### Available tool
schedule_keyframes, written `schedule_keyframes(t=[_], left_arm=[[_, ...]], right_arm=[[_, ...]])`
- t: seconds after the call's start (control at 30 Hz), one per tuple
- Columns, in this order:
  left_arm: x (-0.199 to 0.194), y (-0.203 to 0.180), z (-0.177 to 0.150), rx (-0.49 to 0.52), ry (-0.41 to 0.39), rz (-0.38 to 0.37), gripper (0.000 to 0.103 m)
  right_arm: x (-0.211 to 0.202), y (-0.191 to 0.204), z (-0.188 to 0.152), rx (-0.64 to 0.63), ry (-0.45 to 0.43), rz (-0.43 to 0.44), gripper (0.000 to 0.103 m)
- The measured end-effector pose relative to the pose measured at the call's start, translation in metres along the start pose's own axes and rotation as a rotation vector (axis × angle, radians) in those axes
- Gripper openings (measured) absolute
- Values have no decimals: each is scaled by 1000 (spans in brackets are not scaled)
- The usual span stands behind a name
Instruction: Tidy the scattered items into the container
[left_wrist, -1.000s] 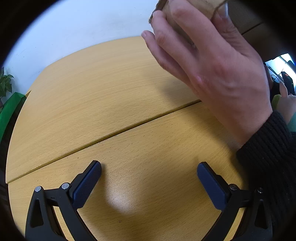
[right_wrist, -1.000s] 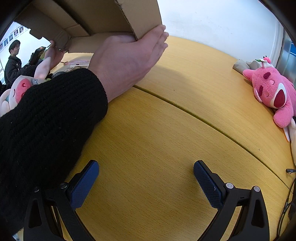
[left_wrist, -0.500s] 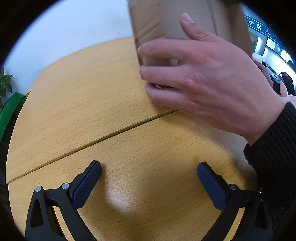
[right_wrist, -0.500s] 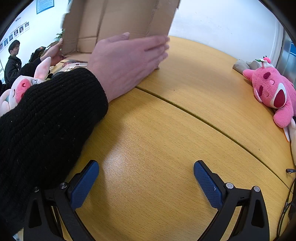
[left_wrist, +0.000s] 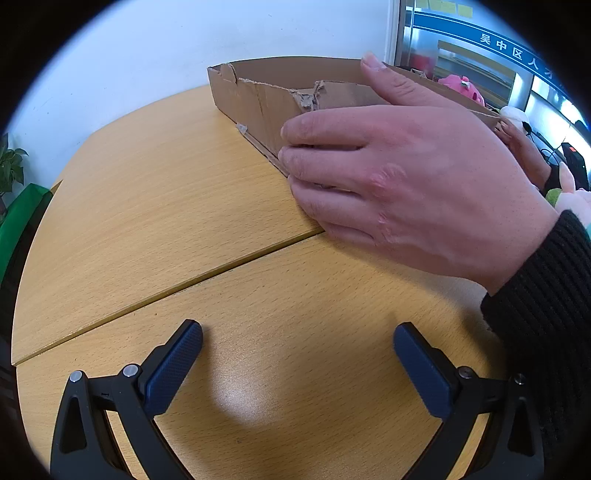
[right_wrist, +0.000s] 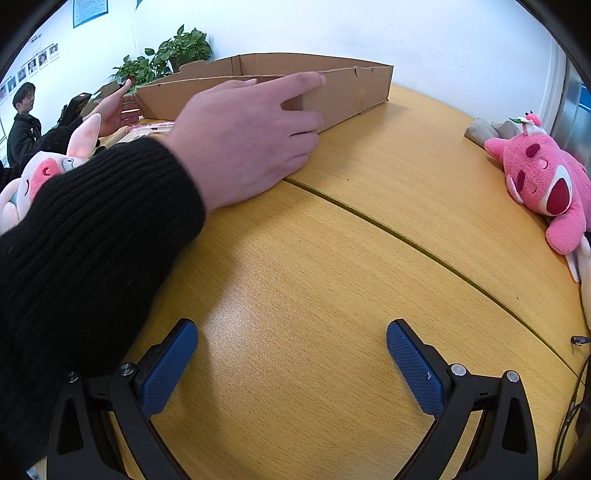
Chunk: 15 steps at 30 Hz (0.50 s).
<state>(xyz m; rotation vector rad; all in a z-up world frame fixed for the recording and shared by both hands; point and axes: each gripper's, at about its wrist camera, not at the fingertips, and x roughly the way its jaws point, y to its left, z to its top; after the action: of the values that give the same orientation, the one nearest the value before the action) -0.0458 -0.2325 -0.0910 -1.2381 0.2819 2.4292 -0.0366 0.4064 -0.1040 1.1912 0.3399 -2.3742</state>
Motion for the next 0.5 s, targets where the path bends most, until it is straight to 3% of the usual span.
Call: schedule_keyframes(t=[0.5], left_arm=[[0,-3,0,-15,0,11,103]], right_arm=[[0,0,0,3,-1,-3,103]])
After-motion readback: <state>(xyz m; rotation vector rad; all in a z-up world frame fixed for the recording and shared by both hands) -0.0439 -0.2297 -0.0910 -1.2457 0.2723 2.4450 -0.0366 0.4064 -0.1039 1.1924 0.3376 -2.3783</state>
